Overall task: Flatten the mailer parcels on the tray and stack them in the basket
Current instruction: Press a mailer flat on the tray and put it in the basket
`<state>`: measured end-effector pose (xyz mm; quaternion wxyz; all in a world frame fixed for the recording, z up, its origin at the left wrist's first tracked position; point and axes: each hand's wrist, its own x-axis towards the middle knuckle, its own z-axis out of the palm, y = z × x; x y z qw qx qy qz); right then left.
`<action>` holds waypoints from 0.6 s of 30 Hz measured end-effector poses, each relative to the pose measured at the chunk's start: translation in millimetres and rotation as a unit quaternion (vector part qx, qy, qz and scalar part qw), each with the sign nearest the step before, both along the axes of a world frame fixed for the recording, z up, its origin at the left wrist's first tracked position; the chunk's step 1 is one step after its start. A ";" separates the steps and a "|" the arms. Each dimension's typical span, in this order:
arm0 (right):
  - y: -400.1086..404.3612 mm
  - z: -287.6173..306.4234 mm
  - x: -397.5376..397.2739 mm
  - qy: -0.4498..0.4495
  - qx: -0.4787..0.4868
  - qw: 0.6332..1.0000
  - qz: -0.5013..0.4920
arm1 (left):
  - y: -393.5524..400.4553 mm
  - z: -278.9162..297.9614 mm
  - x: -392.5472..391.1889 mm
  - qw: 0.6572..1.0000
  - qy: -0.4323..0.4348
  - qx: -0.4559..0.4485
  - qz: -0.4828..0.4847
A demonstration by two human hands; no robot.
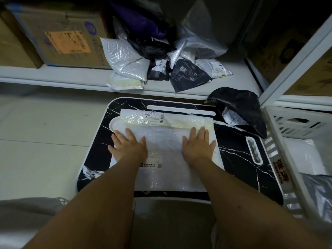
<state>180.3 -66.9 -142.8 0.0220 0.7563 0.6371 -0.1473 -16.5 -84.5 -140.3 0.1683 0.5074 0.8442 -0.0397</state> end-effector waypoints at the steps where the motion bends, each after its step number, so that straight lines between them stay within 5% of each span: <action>1: -2.8 1.8 3.2 0.002 0.012 1.000 0.007 | -2.9 2.0 0.3 1.000 -0.003 -0.005 0.002; 5: -16.7 11.2 11.8 -0.048 0.076 0.996 -0.005 | -13.6 11.6 4.6 0.997 -0.031 0.036 0.059; 10: -38.6 31.4 25.1 0.007 0.016 0.978 -0.209 | -33.2 31.6 6.7 0.988 -0.041 0.039 0.141; 18: -60.7 53.1 31.9 0.043 -0.034 0.984 -0.172 | -50.1 41.5 8.0 0.985 -0.063 -0.033 0.155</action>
